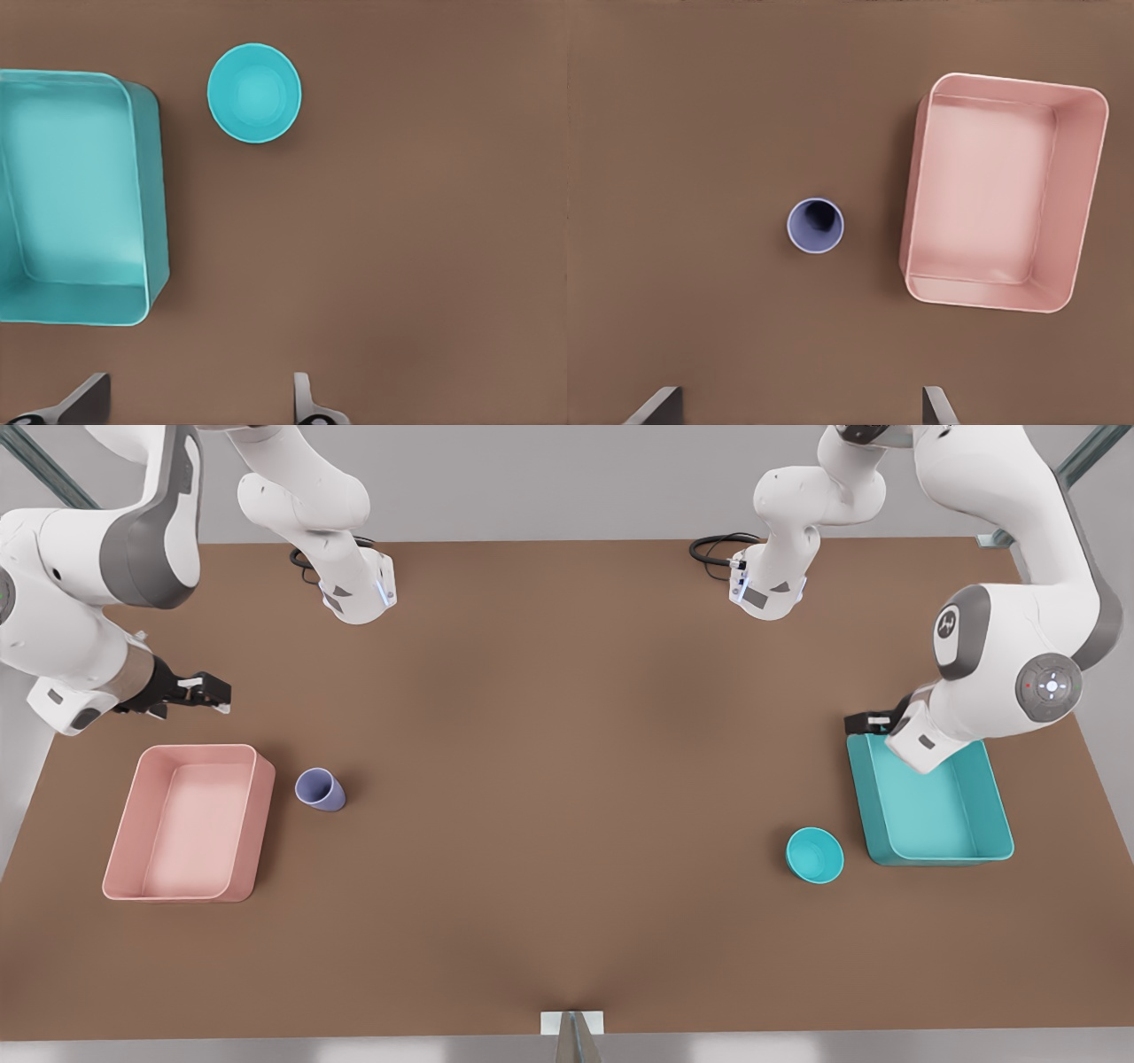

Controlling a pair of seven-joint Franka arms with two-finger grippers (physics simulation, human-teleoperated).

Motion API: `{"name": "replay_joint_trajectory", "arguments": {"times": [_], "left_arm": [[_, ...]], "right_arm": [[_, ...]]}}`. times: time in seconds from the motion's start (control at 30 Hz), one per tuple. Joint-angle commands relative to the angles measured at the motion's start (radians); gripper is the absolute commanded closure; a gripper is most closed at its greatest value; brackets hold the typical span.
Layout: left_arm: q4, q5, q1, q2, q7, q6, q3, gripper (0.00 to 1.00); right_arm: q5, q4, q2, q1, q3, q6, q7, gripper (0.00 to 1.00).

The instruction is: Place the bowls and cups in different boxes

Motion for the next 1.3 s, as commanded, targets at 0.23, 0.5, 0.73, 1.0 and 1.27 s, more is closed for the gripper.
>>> {"name": "replay_joint_trajectory", "arguments": {"times": [0.23,0.5,0.73,1.0,1.27], "left_arm": [[0.243,0.237,-0.145,0.578,-0.174,0.655,-0.036,0.0],[0.026,0.339,-0.114,0.576,-0.175,0.829,-0.028,0.0],[-0.014,0.34,-0.117,0.573,-0.237,0.783,-0.01,0.0],[0.006,0.331,-0.117,0.587,-0.252,0.778,-0.008,0.79],[0.037,0.302,-0.036,0.285,-0.253,0.234,-0.006,0.79]], "right_arm": [[0.021,-0.261,0.172,0.066,0.003,0.412,0.053,0.0],[0.05,-0.547,0.207,-0.037,0.003,0.808,0.01,0.0],[0.05,-0.599,0.227,-0.055,0.003,0.906,0.005,0.0],[0.068,-0.62,0.283,-0.061,0.003,0.923,0.004,0.0],[0.068,-0.633,0.318,-0.061,0.003,0.929,0.002,0.26]]}}
